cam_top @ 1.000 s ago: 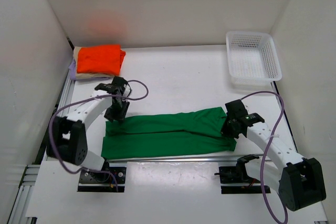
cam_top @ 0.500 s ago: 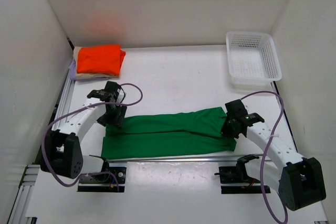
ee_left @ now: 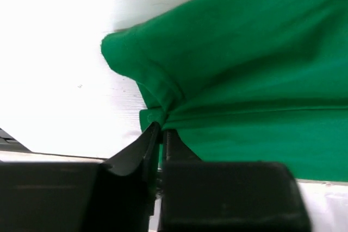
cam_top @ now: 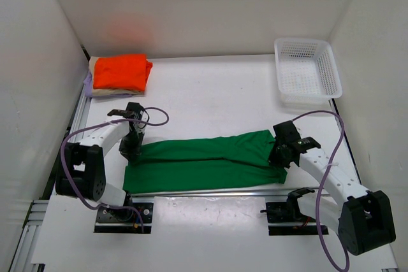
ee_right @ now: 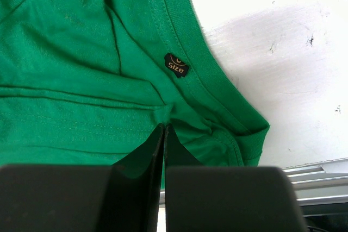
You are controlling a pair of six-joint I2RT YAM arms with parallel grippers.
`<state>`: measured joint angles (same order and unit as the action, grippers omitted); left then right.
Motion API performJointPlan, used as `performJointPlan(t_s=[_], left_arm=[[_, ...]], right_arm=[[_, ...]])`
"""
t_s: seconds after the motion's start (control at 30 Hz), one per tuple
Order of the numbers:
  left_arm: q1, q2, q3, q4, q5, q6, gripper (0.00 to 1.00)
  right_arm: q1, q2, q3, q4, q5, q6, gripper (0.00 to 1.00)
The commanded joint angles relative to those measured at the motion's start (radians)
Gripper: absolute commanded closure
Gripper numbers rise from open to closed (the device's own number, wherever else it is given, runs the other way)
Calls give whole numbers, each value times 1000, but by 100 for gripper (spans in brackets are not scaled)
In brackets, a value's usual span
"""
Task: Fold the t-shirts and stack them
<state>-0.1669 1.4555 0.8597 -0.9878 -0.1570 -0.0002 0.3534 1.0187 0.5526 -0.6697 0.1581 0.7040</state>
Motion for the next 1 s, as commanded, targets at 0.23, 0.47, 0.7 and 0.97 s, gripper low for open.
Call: performJointPlan(t_s=[0.23, 0.47, 0.7, 0.97], left_arm=[[15, -17, 67, 156, -97, 0, 90], [15, 152, 383, 241, -248, 0, 90], [-8, 246, 429, 241, -306, 0, 90], [-43, 122, 231, 250, -318, 0, 90]], right_arm=[[-30, 99, 149, 36, 34, -73, 100], [-83, 351, 556, 36, 57, -192, 100], [-93, 468, 710, 7, 58, -218, 100], [-93, 345, 537, 18, -2, -187, 100]])
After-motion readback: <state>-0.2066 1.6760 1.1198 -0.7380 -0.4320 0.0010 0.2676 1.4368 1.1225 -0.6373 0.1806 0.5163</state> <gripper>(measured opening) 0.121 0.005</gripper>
